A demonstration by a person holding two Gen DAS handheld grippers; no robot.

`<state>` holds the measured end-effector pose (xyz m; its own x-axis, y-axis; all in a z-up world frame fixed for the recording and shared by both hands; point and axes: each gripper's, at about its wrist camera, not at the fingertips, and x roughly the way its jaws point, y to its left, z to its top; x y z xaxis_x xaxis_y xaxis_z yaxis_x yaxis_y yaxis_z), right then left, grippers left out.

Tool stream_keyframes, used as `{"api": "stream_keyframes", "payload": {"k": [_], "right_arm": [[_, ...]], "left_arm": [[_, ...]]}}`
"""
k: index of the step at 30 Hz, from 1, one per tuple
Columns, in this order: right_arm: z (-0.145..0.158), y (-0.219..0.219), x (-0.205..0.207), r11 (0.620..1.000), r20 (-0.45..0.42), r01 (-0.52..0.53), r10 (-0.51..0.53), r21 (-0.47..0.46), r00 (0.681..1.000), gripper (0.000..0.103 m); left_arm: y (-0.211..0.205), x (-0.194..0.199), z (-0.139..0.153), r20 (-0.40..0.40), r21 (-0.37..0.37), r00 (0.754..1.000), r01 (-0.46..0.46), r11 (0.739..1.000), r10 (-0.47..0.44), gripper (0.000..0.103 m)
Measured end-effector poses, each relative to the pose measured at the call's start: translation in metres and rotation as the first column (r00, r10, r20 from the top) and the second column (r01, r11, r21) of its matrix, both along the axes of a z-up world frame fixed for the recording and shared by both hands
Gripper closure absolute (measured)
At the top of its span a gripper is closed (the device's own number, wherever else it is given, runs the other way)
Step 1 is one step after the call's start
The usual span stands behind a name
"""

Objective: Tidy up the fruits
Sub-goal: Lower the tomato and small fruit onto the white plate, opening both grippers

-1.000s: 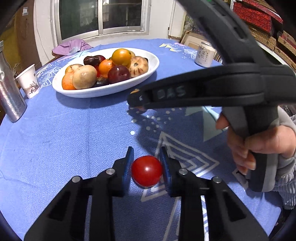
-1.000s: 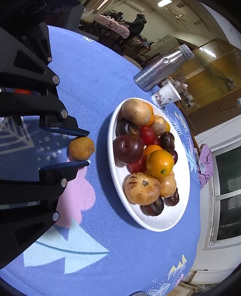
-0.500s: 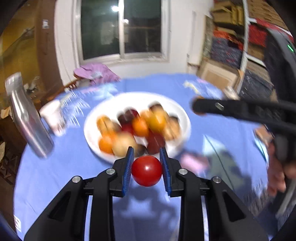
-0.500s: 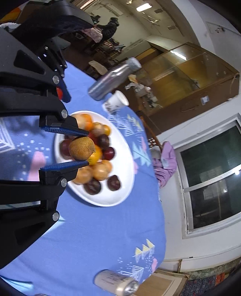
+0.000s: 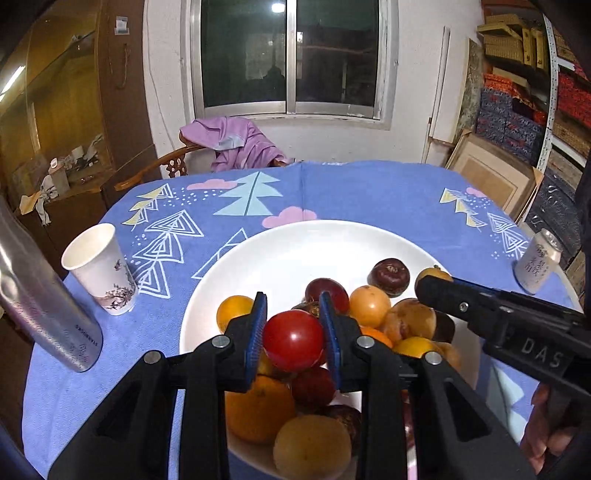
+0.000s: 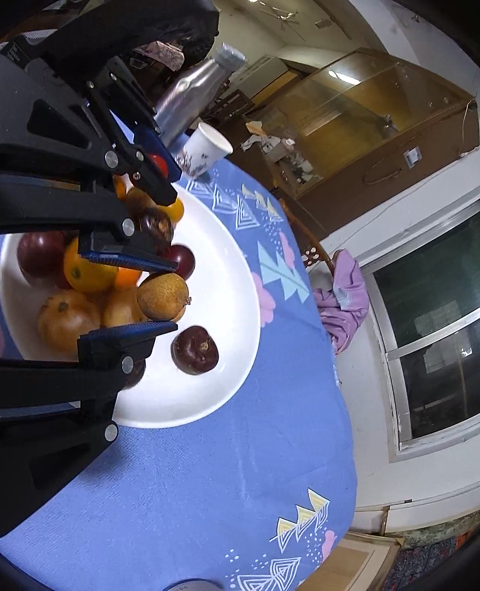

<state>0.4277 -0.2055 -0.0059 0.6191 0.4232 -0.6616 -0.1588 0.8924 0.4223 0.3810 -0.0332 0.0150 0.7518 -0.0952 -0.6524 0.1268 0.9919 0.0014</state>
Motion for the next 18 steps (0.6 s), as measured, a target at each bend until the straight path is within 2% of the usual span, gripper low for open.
{"api": "stream_keyframes", "payload": {"k": [9,12,13,18], "right_arm": [[-0.008,0.004,0.005,0.999,0.013,0.012,-0.012,-0.046,1.0,0.076],[-0.009,0.004,0.004,0.998,0.015,0.016,-0.016,-0.056,1.0,0.071],[-0.009,0.004,0.004,0.998,0.018,0.019,-0.018,-0.056,1.0,0.066],[-0.005,0.003,0.001,0.998,0.032,0.021,-0.019,-0.055,0.999,0.063]], "left_arm": [[-0.001,0.01,-0.019,0.008,0.019,1.0,-0.013,1.0,0.013,0.074],[-0.001,0.01,-0.019,0.015,0.025,1.0,-0.021,0.999,0.02,0.073],[-0.002,0.01,-0.02,0.016,0.028,1.0,-0.019,0.999,0.019,0.071],[-0.005,0.007,-0.015,0.04,0.038,0.999,-0.02,0.999,0.019,0.058]]}}
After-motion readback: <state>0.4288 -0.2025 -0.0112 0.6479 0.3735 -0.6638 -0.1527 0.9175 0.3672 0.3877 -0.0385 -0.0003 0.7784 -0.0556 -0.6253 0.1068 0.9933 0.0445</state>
